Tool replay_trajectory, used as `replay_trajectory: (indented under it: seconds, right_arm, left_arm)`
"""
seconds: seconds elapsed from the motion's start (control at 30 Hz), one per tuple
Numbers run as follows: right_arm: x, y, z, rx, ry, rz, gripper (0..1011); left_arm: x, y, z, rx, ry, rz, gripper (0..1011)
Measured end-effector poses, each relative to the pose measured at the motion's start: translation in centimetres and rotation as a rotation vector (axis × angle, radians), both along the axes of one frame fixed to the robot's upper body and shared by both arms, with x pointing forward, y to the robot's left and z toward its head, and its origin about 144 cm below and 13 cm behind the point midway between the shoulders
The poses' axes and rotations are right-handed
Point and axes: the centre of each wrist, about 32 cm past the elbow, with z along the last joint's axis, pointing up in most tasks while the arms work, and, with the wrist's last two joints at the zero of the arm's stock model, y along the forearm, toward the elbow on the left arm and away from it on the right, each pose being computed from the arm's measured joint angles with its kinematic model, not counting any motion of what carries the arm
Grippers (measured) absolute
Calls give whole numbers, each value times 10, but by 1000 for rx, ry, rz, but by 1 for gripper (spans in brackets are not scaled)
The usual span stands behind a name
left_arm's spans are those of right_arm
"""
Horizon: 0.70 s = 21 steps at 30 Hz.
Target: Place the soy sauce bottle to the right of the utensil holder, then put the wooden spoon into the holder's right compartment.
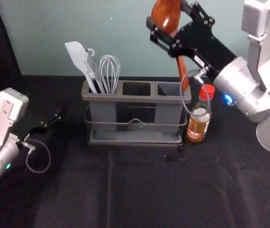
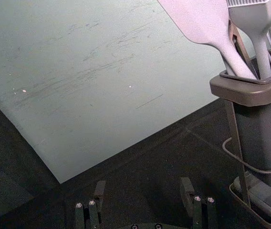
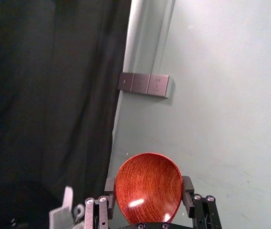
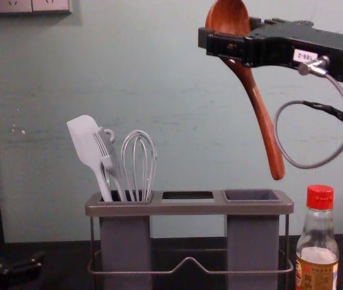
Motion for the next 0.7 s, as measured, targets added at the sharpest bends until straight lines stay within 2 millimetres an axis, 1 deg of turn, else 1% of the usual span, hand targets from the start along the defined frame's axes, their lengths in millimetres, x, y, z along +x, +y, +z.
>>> replay_trajectory:
  seconds: [0.1, 0.13, 0.23, 0.33, 0.37, 0.47, 0.63, 0.67, 0.7]
  right_arm:
    - [11, 2, -6, 34, -27, -3, 836]
    - [11, 2, -6, 34, -27, -3, 836]
    - [20, 4, -17, 75, -54, -3, 836]
    - [24, 5, -25, 105, -65, -3, 837]
    - [27, 5, -32, 134, -73, -2, 837]
    - [32, 5, -44, 190, -83, 7, 837]
    - [34, 4, -61, 229, -81, 13, 836]
    - [35, 4, -66, 234, -74, 14, 837]
    - [35, 4, -66, 234, -74, 14, 837]
  left_arm:
    - [0, 0, 0, 0, 0, 0, 1000]
    - [0, 0, 0, 0, 0, 0, 1000]
    - [0, 0, 0, 0, 0, 0, 1000]
    - [0, 0, 0, 0, 0, 0, 1000]
    - [0, 0, 0, 0, 0, 0, 1000]
    - [0, 0, 0, 0, 0, 0, 1000]
    - [0, 0, 0, 0, 0, 0, 1000]
    - [0, 0, 0, 0, 0, 0, 1000]
    - [0, 0, 0, 0, 0, 0, 1000]
